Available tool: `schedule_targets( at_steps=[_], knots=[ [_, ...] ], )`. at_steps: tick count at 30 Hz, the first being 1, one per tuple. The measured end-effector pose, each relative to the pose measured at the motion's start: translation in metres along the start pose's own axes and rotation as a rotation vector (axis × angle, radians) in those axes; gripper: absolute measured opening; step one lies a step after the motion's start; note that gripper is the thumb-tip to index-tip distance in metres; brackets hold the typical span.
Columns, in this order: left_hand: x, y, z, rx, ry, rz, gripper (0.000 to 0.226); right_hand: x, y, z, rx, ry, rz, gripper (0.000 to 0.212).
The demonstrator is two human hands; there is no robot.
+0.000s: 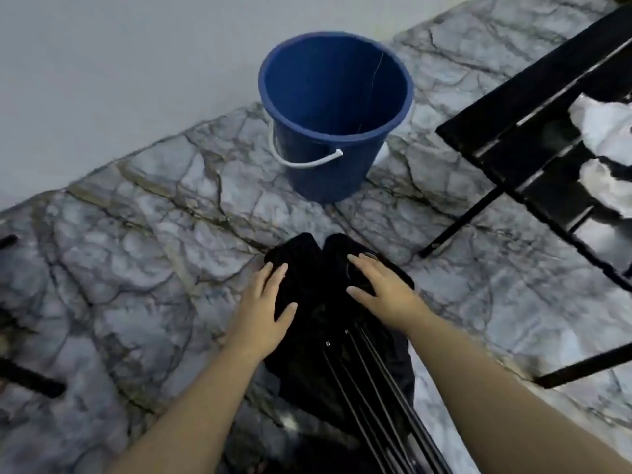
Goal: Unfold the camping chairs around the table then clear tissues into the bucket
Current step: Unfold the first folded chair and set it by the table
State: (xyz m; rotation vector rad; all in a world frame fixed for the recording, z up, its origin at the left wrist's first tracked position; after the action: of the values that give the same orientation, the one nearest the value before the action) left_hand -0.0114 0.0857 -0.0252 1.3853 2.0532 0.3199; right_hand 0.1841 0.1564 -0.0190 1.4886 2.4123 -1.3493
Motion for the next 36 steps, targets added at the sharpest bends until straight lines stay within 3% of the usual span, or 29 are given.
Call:
schedule_targets(
  at_steps=[3, 7, 10, 12, 16, 21, 27, 30, 33, 36],
  knots=[
    [0.026, -0.029, 0.045, 0.127, 0.035, 0.029, 0.072, 0.034, 0.028, 0.036, -0.185, -0.031, -0.088, 0.059],
    [0.060, -0.063, 0.090, 0.105, -0.003, -0.019, 0.071, 0.080, 0.053, 0.073, -0.269, -0.050, -0.149, 0.059],
    [0.079, -0.069, 0.111, 0.149, -0.012, 0.043, 0.090, 0.110, 0.064, 0.092, -0.344, -0.071, -0.187, 0.061],
    [0.089, -0.074, 0.122, 0.196, -0.017, 0.055, 0.096, 0.125, 0.066, 0.099, -0.336, -0.067, -0.215, 0.062],
    [0.102, -0.079, 0.123, 0.203, 0.052, 0.028, 0.083, 0.142, 0.061, 0.103, -0.261, -0.026, -0.274, 0.058],
    [0.113, -0.077, 0.117, 0.036, 0.089, 0.000, 0.104, 0.153, 0.051, 0.102, -0.222, -0.024, -0.333, 0.054],
    [0.113, -0.082, 0.113, -0.094, 0.103, 0.027, 0.095, 0.167, 0.038, 0.108, -0.268, -0.063, -0.401, 0.052],
    [0.114, -0.081, 0.109, -0.146, 0.129, 0.018, 0.076, 0.167, 0.036, 0.108, -0.273, -0.055, -0.403, 0.051],
    [0.116, -0.079, 0.108, -0.193, 0.128, -0.050, 0.057, 0.171, 0.033, 0.107, -0.254, -0.013, -0.391, 0.052],
    [0.118, -0.077, 0.105, -0.298, 0.132, -0.125, 0.056, 0.175, 0.032, 0.110, -0.222, 0.006, -0.414, 0.053]
  ],
)
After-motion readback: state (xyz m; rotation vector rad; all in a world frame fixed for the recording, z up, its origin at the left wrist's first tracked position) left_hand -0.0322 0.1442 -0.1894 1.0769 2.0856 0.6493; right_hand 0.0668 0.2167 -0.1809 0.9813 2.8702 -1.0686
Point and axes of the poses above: each hand's wrist, its own x-axis towards the middle knuckle, its own z-axis out of the palm, y = z × x, the point moved 9 cm from there along x, towards the middle knuckle, and after that the axes turned 9 degrees about -z, right-handed, at the moved point
